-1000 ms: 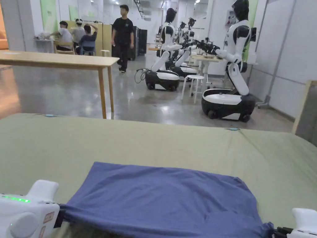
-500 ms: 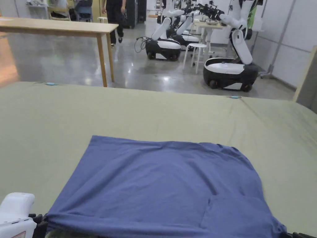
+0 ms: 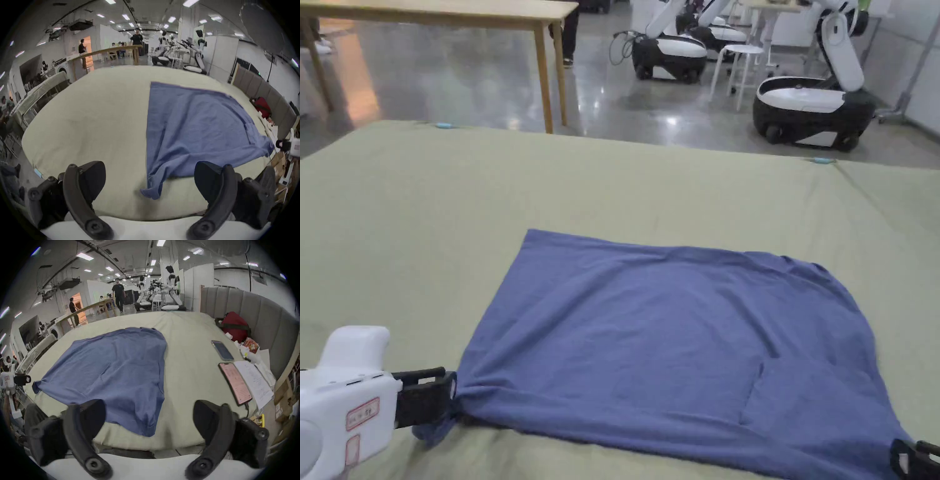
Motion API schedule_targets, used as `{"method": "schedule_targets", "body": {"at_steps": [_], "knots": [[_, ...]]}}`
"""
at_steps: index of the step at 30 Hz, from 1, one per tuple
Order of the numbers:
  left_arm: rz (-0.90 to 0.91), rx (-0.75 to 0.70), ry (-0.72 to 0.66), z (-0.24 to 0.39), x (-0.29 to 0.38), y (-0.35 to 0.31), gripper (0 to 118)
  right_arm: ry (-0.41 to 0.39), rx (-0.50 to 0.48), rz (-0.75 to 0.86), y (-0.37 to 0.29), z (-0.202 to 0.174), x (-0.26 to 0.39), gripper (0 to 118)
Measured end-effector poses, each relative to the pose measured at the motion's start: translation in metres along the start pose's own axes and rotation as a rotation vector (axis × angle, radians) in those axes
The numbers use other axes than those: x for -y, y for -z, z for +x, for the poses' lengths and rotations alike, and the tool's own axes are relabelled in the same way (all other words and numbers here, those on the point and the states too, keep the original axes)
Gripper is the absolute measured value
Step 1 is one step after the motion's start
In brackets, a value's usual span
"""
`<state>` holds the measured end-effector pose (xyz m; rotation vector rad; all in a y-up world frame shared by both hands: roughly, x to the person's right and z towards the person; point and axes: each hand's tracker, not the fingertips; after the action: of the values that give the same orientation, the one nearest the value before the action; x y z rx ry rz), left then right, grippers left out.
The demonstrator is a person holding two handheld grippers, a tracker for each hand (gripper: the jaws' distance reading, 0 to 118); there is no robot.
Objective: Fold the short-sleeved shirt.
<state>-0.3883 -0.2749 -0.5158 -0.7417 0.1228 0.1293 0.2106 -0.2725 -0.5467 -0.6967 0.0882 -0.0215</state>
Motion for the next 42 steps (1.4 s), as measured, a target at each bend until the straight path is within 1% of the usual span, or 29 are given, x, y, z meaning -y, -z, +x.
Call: {"method": "schedule_targets", "body": {"at_steps": [1, 2, 3, 4, 6, 9, 10, 12, 13, 14, 16, 18, 19, 21, 22, 24, 25, 26, 27, 30, 31, 33, 34, 35, 36, 37, 38, 39, 42], "knots": [[0.012, -0.01, -0.01, -0.003, 0.0, -0.002, 9, -0.002, -0.002, 0.027, -0.007, -0.004, -0.001, 61], [0.004, -0.007, -0.013, -0.002, -0.001, -0.002, 1, -0.005, 0.001, 0.041, -0.012, -0.007, -0.001, 45], [-0.004, 0.004, -0.023, -0.005, 0.0, -0.001, 0, -0.011, 0.019, 0.052, -0.014, -0.011, 0.0, 29], [-0.03, 0.02, -0.032, -0.006, 0.0, 0.001, 1, -0.03, 0.071, 0.064, -0.01, -0.01, 0.001, 1], [-0.048, 0.033, -0.022, -0.003, 0.001, 0.002, 1, -0.043, 0.021, 0.029, -0.01, -0.013, 0.0, 1], [-0.078, 0.031, 0.027, -0.002, 0.002, 0.006, 2, -0.029, 0.016, 0.028, -0.009, -0.012, 0.006, 1], [-0.087, 0.05, 0.024, -0.002, 0.002, 0.007, 12, -0.03, 0.014, 0.025, -0.009, -0.01, 0.006, 1], [-0.12, 0.05, 0.015, 0.0, 0.002, 0.014, 105, -0.017, 0.015, 0.018, -0.007, -0.007, 0.008, 1], [-0.14, 0.049, 0.03, 0.002, 0.004, 0.019, 118, -0.009, 0.014, 0.014, -0.007, -0.006, 0.008, 1], [-0.057, 0.071, 0.042, 0.004, 0.001, 0.022, 113, -0.002, 0.014, 0.012, -0.006, -0.004, 0.008, 1], [-0.153, 0.033, 0.069, 0.009, 0.002, 0.034, 112, 0.009, 0.01, 0.001, -0.001, 0.004, 0.011, 1], [-0.159, 0.03, 0.084, 0.013, 0.003, 0.034, 102, 0.007, 0.011, -0.006, 0.003, 0.01, 0.011, 1], [-0.167, 0.037, 0.093, 0.015, 0.002, 0.033, 89, 0.005, 0.01, -0.011, 0.005, 0.012, 0.011, 1], [-0.177, 0.053, 0.093, 0.02, 0.001, 0.036, 29, -0.003, 0.014, -0.017, 0.006, 0.008, 0.013, 1], [-0.182, 0.06, 0.097, 0.021, 0.001, 0.039, 6, -0.002, 0.016, -0.018, 0.007, 0.01, 0.014, 1], [-0.168, 0.064, 0.097, 0.023, 0.0, 0.041, 5, 0.002, 0.013, -0.015, 0.005, 0.009, 0.014, 5], [-0.184, 0.07, 0.092, 0.024, 0.0, 0.041, 5, 0.004, 0.011, -0.014, 0.004, 0.009, 0.014, 27], [-0.186, 0.074, 0.097, 0.025, -0.001, 0.04, 5, 0.005, 0.007, -0.006, 0.003, 0.01, 0.014, 86], [-0.182, 0.072, 0.101, 0.026, 0.0, 0.04, 5, 0.0, -0.006, -0.004, 0.003, 0.011, 0.014, 118], [-0.165, 0.033, 0.135, 0.024, -0.002, 0.039, 5, -0.036, -0.015, -0.031, 0.013, 0.009, 0.018, 115], [-0.166, 0.034, 0.132, 0.023, -0.002, 0.04, 5, -0.051, -0.013, -0.082, 0.02, 0.009, 0.019, 115], [-0.179, 0.053, 0.107, 0.023, -0.001, 0.041, 5, -0.05, -0.023, -0.08, 0.028, 0.009, 0.021, 114], [-0.178, 0.047, 0.11, 0.024, -0.001, 0.041, 5, -0.049, -0.027, -0.1, 0.034, 0.011, 0.023, 109], [-0.18, 0.046, 0.109, 0.025, -0.001, 0.041, 5, -0.053, -0.028, -0.131, 0.039, 0.013, 0.024, 90], [-0.182, 0.048, 0.108, 0.025, -0.001, 0.042, 5, -0.051, -0.014, -0.136, 0.039, 0.014, 0.022, 57], [-0.185, 0.05, 0.101, 0.025, -0.001, 0.042, 5, -0.052, -0.007, -0.13, 0.04, 0.016, 0.023, 15], [-0.185, 0.053, 0.102, 0.027, -0.002, 0.039, 5, -0.04, -0.013, -0.109, 0.038, 0.019, 0.025, 5], [-0.184, 0.053, 0.103, 0.029, -0.004, 0.037, 5, -0.014, -0.035, -0.127, 0.035, 0.02, 0.022, 5], [-0.162, 0.066, 0.087, 0.028, -0.014, 0.033, 5, -0.025, -0.024, -0.082, 0.023, 0.016, 0.009, 5]]}}
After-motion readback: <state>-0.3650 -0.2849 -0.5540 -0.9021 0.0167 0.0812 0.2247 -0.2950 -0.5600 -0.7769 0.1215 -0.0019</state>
